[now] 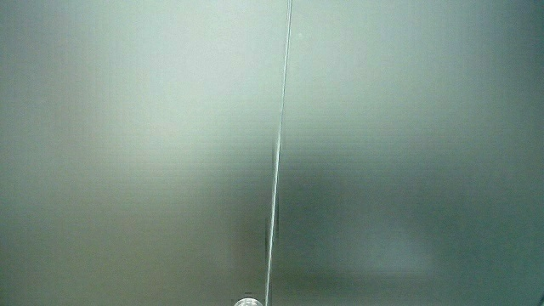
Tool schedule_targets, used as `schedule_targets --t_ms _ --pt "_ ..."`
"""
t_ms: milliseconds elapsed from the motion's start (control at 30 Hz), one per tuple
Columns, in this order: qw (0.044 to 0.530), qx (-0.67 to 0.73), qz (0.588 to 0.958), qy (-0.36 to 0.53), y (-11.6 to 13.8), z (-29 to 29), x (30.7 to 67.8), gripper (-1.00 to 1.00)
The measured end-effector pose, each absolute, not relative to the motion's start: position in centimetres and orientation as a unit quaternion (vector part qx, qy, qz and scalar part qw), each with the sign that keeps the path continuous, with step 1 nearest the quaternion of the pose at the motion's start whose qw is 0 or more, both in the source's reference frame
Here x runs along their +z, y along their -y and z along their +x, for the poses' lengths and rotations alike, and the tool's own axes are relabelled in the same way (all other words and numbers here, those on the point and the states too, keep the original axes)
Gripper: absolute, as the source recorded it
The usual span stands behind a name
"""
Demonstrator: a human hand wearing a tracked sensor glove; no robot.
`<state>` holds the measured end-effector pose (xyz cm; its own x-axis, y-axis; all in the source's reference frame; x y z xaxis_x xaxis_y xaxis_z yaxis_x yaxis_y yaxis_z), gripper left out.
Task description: Pick coca cola
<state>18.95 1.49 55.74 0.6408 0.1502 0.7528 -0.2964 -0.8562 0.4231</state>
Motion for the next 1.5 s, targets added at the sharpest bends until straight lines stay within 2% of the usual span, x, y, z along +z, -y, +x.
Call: schedule_targets --t_ms 167,367,633,700,733,833,867,1167,1200,1267,1300,1333,1467,1500 --pt "0.268 0.434 0.86 0.01 -0.4 18.7 54.8 0.0" --pt "0.243 0.478 0.844 -0.021 1.4 18.8 55.4 0.0" --pt "0.209 0.536 0.817 -0.027 3.8 18.3 56.9 0.0" --pt "0.176 0.576 0.798 0.006 4.5 18.2 57.5 0.0" --pt "0.187 0.574 0.797 -0.004 4.6 18.1 57.4 0.0" --pt "0.175 0.605 0.777 0.007 5.0 17.7 57.3 0.0" --pt "0.184 0.599 0.779 0.003 5.0 17.6 56.9 0.0" --pt "0.155 0.601 0.783 0.038 5.8 17.0 56.4 0.0" --pt "0.155 0.587 0.794 0.038 5.8 17.0 56.2 0.05" --pt "0.135 0.602 0.786 0.036 5.7 17.0 55.9 0.15" --pt "0.136 0.594 0.792 0.03 5.7 17.1 55.9 0.2" --pt "0.116 0.588 0.8 0.033 5.7 17.3 56.1 0.25" --pt "0.093 0.591 0.801 0.029 5.6 17.3 55.7 0.45" --pt "0.101 0.585 0.805 0.016 5.5 17.4 55.6 0.5"
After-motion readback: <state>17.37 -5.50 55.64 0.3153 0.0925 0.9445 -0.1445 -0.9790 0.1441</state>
